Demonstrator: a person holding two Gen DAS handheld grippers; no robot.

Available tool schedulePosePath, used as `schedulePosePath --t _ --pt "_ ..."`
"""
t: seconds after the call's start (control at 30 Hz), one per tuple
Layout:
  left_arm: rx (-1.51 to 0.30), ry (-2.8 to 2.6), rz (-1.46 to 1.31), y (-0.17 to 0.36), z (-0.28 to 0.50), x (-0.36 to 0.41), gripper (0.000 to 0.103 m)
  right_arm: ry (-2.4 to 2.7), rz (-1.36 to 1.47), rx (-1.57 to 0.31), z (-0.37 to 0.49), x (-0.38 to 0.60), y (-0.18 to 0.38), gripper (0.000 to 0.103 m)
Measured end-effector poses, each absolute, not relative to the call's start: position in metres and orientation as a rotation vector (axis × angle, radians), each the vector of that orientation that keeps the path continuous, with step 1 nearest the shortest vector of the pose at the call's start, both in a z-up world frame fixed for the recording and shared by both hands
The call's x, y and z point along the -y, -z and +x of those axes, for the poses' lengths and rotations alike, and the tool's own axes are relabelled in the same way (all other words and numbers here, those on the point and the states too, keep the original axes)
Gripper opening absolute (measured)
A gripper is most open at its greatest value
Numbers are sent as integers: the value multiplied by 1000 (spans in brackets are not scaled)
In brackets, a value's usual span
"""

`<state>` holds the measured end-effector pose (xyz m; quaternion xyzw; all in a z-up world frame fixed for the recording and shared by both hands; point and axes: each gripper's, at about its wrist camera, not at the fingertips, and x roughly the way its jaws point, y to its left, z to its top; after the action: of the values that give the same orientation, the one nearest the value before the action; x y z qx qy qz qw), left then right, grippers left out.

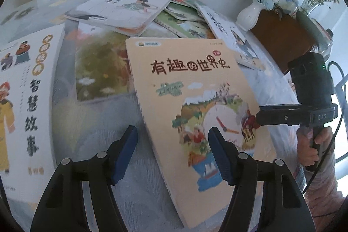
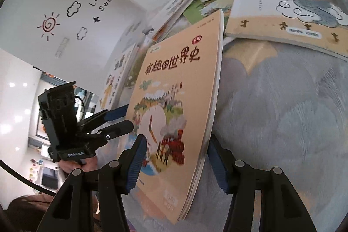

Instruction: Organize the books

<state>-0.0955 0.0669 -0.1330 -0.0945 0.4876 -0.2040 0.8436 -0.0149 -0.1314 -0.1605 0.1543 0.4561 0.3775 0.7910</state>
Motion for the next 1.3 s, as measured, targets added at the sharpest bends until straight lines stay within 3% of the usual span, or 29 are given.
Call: schedulePosePath --t 0.17,0.4,0.47,0.63,0.8,0.87,1.3 --pt "-1011 443 -192 134 -92 -65 64 -853 335 -950 -9 134 162 52" --pt "-988 490 -384 140 -82 -89 53 -846 289 -901 -8 135 160 49" --pt "-989 502 -461 143 -78 -97 50 -794 243 -888 -9 134 161 28" --pt "-988 478 -451 142 -78 -89 48 -852 393 -919 5 152 172 20" --pt "-988 440 -435 141 -73 -82 47 -836 366 -896 3 150 170 20" --pt "-980 378 -375 140 -75 -77 35 -829 356 -890 0 149 169 20" --pt "-920 306 -271 138 -83 -71 35 -786 313 -846 -9 144 166 20"
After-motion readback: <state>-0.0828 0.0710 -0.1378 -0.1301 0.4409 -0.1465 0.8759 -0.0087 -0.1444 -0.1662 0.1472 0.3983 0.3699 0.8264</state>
